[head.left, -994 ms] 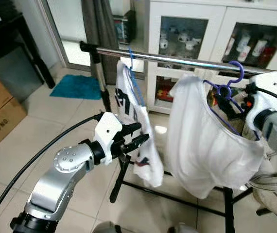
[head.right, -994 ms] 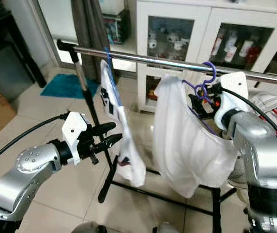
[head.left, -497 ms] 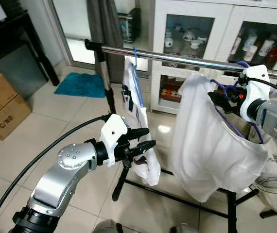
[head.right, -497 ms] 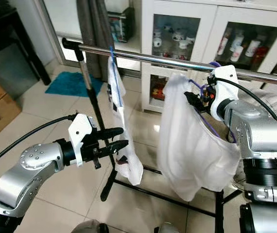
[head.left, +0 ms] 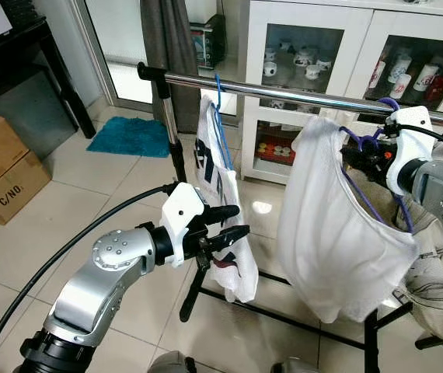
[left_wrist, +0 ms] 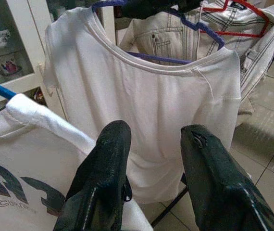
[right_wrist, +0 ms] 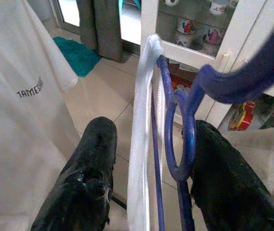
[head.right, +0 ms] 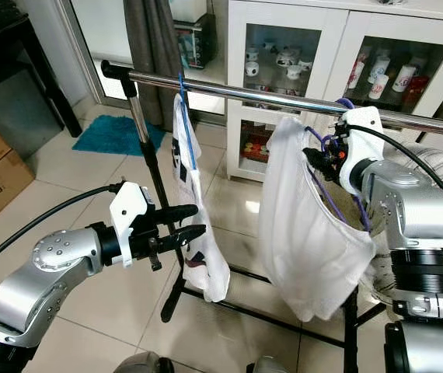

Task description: Hang hanger

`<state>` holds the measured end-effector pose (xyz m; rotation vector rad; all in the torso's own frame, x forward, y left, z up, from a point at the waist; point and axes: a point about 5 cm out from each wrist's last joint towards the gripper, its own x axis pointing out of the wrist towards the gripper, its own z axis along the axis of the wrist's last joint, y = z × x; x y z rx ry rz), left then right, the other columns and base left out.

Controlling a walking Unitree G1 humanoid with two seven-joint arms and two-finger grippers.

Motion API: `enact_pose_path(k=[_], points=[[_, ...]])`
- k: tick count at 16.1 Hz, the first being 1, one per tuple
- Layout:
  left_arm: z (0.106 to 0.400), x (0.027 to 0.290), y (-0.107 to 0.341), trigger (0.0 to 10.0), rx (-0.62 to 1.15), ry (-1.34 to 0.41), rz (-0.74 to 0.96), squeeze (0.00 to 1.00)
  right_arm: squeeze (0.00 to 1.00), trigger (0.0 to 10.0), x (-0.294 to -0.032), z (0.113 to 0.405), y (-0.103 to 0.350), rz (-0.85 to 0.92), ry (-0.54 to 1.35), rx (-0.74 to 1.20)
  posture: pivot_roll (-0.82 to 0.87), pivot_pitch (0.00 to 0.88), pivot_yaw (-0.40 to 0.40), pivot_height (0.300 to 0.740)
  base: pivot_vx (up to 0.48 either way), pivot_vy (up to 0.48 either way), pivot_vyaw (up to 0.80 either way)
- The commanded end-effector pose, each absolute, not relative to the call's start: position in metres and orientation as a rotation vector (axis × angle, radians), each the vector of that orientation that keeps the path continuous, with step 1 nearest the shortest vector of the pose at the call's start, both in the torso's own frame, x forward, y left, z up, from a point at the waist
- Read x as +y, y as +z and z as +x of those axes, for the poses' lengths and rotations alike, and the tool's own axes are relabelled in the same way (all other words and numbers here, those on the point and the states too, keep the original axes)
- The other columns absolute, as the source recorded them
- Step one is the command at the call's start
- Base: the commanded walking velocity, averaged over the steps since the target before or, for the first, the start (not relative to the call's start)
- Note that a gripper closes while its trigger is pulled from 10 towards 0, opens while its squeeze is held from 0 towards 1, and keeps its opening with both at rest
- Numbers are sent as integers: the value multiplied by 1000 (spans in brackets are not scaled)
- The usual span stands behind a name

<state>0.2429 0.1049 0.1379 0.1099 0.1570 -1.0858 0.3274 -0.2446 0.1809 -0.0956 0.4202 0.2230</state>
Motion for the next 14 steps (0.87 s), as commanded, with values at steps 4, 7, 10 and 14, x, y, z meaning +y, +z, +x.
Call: enact_pose_path(k=[4, 7, 10, 14], points=[[247, 105, 139, 10000, 166, -1096, 125, 0, 0, 0, -251, 329, 187, -87, 203, 409, -55, 0, 49, 740, 0, 0, 0], [247, 106, 138, 10000, 168, -1094, 126, 0, 0, 0, -252, 330, 188, -84, 197, 409, -53, 0, 48, 740, 0, 0, 0], [248, 106, 138, 10000, 169, -1094, 126, 0, 0, 0, -253, 331, 189, -84, 195, 406, -54, 0, 48, 740, 0, 0, 0], [248, 106, 138, 10000, 170, -1096, 125, 0, 0, 0, -254, 331, 190, -85, 191, 405, -54, 0, 48, 740, 0, 0, 0]])
